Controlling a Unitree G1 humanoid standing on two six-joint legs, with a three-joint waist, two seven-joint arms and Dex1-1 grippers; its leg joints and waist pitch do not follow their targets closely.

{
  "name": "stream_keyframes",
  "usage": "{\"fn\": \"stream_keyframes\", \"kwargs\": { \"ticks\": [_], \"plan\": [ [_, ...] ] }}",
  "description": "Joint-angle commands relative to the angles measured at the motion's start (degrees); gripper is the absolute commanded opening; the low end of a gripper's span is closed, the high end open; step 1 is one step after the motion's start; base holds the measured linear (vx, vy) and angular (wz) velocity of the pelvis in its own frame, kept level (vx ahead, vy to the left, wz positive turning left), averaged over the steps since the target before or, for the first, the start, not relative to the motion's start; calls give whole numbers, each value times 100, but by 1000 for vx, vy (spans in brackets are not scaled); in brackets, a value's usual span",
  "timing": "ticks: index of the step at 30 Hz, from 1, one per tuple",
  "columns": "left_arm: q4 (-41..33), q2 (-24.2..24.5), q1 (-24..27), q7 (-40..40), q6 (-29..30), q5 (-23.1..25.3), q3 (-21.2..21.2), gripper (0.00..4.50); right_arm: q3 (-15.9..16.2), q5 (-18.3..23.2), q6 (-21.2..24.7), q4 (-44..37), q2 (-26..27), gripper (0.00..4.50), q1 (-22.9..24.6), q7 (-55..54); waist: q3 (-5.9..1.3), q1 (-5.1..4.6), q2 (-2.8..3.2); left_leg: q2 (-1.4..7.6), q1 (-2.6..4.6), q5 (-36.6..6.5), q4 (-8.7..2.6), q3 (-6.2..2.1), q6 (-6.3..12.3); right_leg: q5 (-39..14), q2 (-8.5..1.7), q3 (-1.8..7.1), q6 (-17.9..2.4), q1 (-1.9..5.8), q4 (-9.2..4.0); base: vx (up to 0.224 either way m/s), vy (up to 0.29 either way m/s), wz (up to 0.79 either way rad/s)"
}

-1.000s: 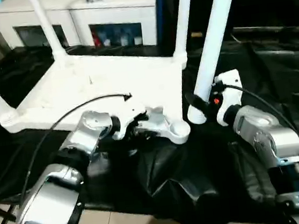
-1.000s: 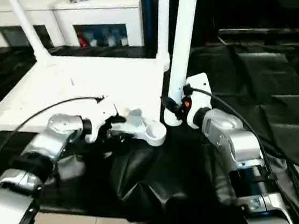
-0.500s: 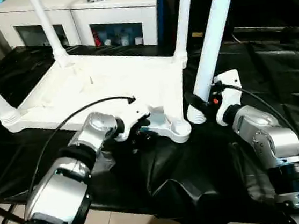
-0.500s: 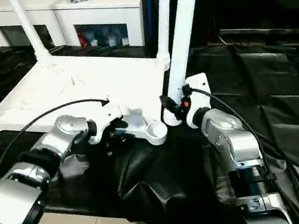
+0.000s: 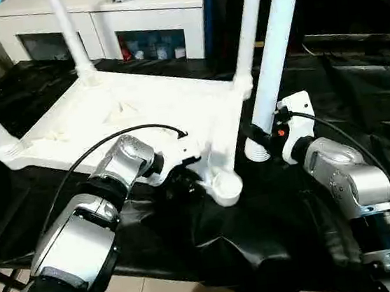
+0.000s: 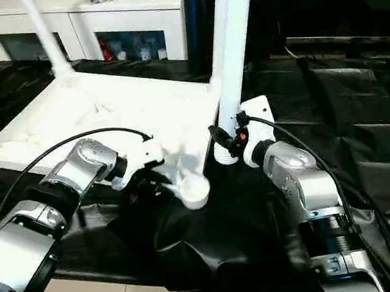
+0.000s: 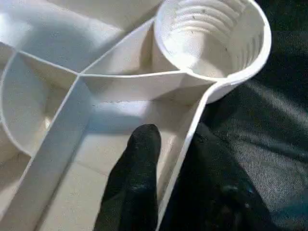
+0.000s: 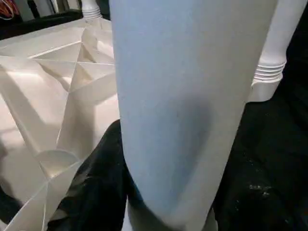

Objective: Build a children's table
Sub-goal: Rotate table base

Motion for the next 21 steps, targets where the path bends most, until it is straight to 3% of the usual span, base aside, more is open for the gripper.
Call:
{"fn": "stream_keyframes", "kwargs": {
  "ticks": [1, 4, 5, 8, 12, 18, 21],
  "plan": [
    [19, 31, 47, -40, 204, 125, -102, 74, 22, -34, -99, 3, -54, 189, -171, 30, -501, 8, 14, 200, 111, -1117, -401, -87, 72, -1216, -492, 309, -1180, 384, -426, 0, 0, 0],
    [-98, -18, 78, 5, 498, -39, 60, 56, 17, -24, -111, 15, -70, 189, -172, 48, -505, 5, 2, 198, 103, -1035, -394, -83, 107, -1145, -491, 308, -1224, 388, -411, 0, 0, 0],
    [-260, -75, 132, 135, 756, -207, 283, 51, 19, -37, -145, 43, -70, 189, -158, 68, -507, -2, -28, 202, 100, -971, -388, -76, 143, -1063, -492, 308, -1269, 389, -393, 0, 0, 0],
    [-448, -112, 214, 299, 1060, -324, 472, 42, 30, -58, -160, 44, -43, 189, -142, 69, -509, -14, -12, 193, 87, -928, -379, -75, 195, -1015, -487, 302, -1305, 391, -394, 0, 0, 0],
    [-831, -192, 430, 725, 1576, -528, 779, 26, 47, -33, -114, -59, 37, 189, -101, 9, -502, -112, -23, 176, 63, -929, -376, -74, 239, -1005, -471, 288, -1330, 407, -401, 0, 0, 0],
    [-1374, -295, 821, 1549, 1973, -546, 1043, 14, 98, -20, -74, -165, 133, 189, 18, -68, -490, -219, -39, 170, 71, -994, -383, -72, 267, -1273, -444, 278, -1210, 397, -448, 0, 0, 0],
    [-1772, -342, 1060, 1769, 2160, -580, 1143, 0, 132, -30, -65, -212, 170, 189, 63, -94, -495, -229, -8, 177, 75, -969, -380, -75, 278, -1301, -444, 283, -1192, 387, -453, 0, 0, 0]
  ]
}}
